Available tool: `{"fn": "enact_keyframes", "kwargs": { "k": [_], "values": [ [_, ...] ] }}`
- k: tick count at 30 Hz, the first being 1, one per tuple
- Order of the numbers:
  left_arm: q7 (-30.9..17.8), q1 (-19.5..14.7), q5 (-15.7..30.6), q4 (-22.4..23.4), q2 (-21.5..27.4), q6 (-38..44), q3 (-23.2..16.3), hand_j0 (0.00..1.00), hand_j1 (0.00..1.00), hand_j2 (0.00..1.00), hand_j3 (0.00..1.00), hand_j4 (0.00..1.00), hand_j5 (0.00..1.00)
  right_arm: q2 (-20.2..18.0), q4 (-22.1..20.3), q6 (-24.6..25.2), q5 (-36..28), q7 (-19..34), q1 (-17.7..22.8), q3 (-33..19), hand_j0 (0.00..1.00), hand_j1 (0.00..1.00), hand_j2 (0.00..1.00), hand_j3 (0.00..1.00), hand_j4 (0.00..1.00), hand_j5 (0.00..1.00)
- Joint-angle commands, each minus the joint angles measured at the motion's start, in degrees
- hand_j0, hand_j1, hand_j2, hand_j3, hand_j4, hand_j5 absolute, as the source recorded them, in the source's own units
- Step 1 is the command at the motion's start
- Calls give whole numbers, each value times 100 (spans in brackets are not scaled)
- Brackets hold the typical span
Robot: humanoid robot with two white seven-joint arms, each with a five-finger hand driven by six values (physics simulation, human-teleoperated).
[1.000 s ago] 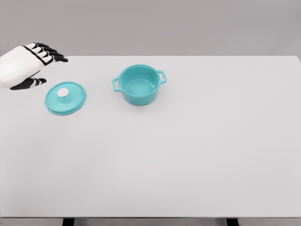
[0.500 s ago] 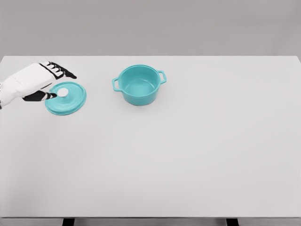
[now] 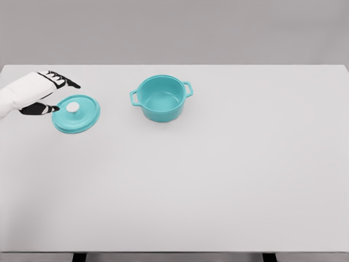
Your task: Cover the pot with left arm
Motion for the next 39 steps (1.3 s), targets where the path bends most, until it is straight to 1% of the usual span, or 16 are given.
{"fn": "enact_keyframes", "kwargs": {
  "k": [1,2,7,8,9,13,19,24,26,28,34,39],
  "values": [
    [10,0,142,71,13,7,-118,80,80,80,80,80,80,0,0,0,0,1,0,0,100,100,100,100,100,100],
    [2,0,204,79,13,7,-232,80,80,80,80,80,80,0,0,0,0,1,0,0,100,100,100,100,100,100],
    [2,-17,204,150,13,7,-479,81,81,81,81,81,81,0,0,0,0,1,0,0,100,100,100,100,100,100],
    [2,-88,204,229,13,7,-637,81,81,81,81,81,81,0,8,0,0,1,0,0,100,100,100,100,100,100],
    [2,-149,204,290,13,7,-707,81,81,81,81,81,81,0,0,0,0,1,0,0,100,100,100,100,100,100],
    [2,-176,204,325,13,7,-716,82,82,82,82,82,82,0,8,0,0,1,0,0,100,100,100,100,100,100],
    [2,-290,152,616,-57,7,-760,81,81,81,81,81,81,0,0,0,0,1,0,0,100,100,100,100,100,100],
    [-16,-351,37,624,-66,7,-769,83,83,83,83,83,83,0,8,0,0,1,0,0,100,100,100,100,100,100],
    [-7,-527,72,694,-75,7,-944,83,83,83,83,83,83,0,0,0,0,1,0,0,100,100,100,100,100,100],
    [-7,-668,99,879,-171,7,-1050,83,83,83,83,83,83,0,0,0,0,1,0,0,100,100,100,100,100,100],
    [-7,-703,90,1064,-215,7,-1129,82,82,82,82,82,82,0,8,0,0,1,0,0,100,100,100,100,100,100],
    [-7,-747,72,1292,-365,7,-1138,80,80,80,80,80,80,0,8,0,0,1,0,0,100,100,100,100,100,100]
  ]
}}
